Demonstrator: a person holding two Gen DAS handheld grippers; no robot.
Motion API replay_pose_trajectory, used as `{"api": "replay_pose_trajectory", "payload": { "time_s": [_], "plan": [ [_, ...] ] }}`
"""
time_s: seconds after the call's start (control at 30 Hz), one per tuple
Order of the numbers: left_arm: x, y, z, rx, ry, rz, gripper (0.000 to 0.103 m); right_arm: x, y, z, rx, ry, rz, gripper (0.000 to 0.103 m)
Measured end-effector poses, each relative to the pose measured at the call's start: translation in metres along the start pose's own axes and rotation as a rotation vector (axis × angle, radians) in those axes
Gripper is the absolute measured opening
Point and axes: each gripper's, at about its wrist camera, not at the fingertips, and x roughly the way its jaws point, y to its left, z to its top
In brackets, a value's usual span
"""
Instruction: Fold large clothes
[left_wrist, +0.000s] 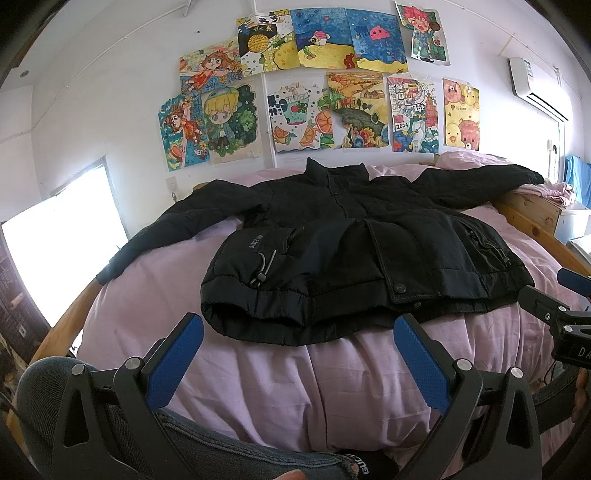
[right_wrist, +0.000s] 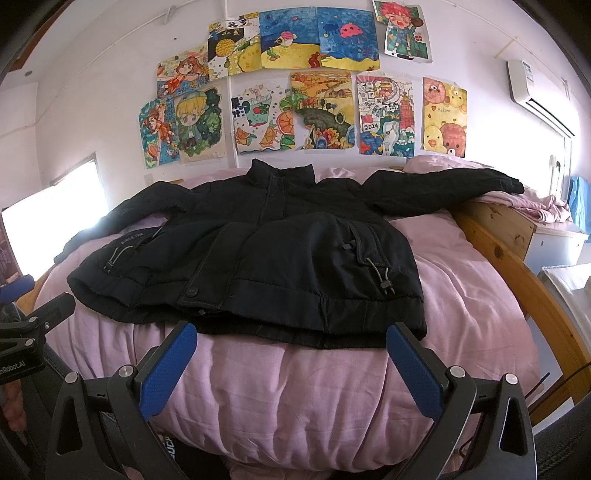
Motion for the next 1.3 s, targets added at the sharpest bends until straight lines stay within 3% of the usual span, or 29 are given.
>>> {"api": "replay_pose_trajectory", "payload": {
  "time_s": [1.3],
  "plan": [
    [0.0000, -0.0001, 0.0000, 0.001, -0.003, 0.001, 0.101, -0.0015, -0.0027, 0.0015, 0.007, 0.000, 0.005, 0.103]
  ]
}}
